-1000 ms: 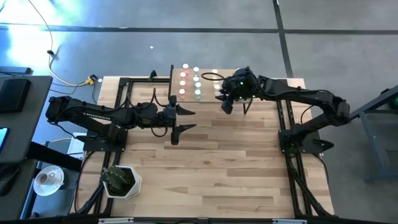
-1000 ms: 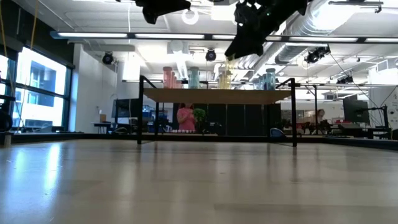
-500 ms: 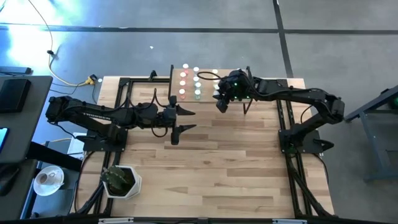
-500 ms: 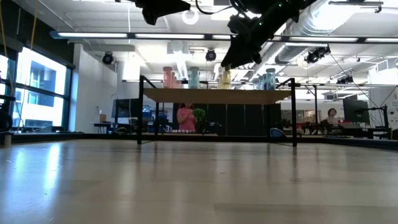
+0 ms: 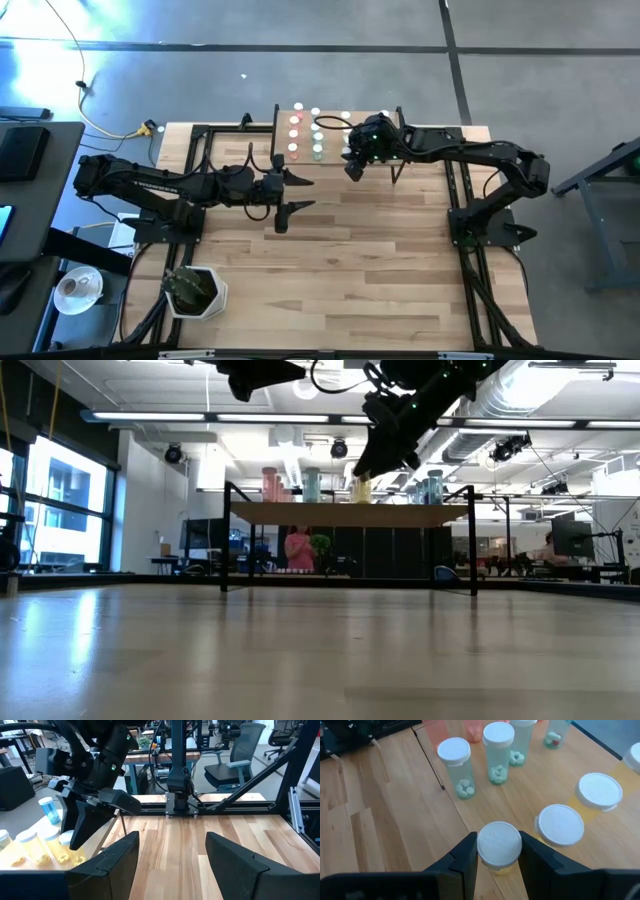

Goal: Pick and place medicine bottles onto shelf by color
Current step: Put the yellow medicine bottle on the shelf

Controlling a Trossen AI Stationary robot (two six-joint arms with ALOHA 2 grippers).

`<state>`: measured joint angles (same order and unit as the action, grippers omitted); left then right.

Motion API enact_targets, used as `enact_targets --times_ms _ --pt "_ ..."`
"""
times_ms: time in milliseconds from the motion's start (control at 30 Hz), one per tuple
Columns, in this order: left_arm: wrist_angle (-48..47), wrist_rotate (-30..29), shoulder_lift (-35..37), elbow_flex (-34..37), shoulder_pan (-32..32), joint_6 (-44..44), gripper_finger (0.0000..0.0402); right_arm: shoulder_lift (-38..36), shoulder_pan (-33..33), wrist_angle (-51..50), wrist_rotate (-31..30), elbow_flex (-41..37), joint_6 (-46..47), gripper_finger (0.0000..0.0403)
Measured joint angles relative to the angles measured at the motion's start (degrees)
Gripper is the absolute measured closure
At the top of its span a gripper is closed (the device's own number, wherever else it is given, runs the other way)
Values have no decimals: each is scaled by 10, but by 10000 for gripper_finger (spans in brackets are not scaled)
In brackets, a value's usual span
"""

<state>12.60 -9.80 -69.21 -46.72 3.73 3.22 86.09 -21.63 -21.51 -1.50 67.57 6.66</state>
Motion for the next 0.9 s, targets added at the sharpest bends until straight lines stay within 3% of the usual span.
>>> enact_targets --times_ms 900 --pt "-7 0 0 0 0 0 181 -1 -1 -14 -15 1 14 293"
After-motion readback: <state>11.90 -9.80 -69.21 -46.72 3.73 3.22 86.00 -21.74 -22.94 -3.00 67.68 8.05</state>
